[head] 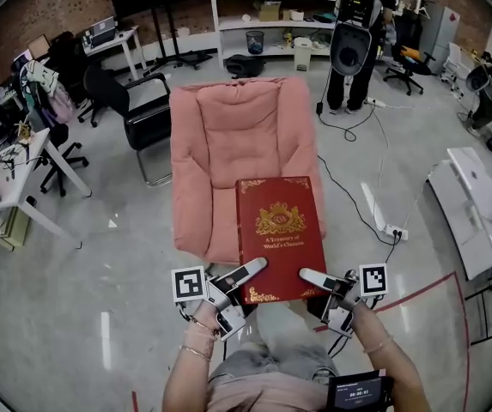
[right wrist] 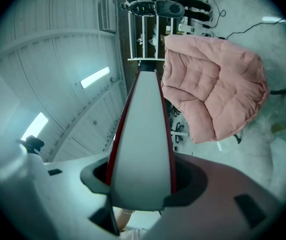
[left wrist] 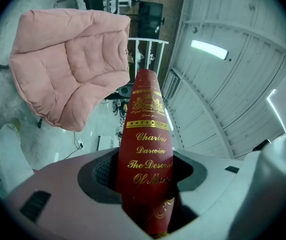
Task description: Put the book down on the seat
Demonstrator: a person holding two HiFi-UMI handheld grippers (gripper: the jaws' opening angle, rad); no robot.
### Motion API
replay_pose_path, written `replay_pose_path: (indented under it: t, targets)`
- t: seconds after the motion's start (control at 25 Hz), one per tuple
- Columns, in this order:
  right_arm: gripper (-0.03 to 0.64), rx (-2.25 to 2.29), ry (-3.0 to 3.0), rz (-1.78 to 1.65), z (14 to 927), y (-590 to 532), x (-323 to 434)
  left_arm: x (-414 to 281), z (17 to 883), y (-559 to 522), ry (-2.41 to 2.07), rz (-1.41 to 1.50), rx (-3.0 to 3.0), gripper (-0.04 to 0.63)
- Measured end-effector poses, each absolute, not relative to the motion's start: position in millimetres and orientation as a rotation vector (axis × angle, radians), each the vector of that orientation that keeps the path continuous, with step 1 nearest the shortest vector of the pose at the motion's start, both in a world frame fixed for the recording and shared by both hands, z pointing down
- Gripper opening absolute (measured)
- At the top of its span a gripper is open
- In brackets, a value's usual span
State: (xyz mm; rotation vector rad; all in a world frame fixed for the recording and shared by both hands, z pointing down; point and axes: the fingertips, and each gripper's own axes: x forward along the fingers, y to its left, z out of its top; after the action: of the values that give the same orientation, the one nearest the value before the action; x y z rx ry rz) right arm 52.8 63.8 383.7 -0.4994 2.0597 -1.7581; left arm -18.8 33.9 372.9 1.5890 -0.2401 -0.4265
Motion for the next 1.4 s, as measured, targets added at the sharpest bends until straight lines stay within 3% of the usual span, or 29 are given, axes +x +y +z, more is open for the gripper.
replay_pose_path:
  t: [1.4]
  targets:
    - [0.258, -0.435, 1.873, -2.118, 517.1, -154.8, 66.0, -9.6, 512.3, -177.7, -0.432, -0.462, 1.33, 0.244]
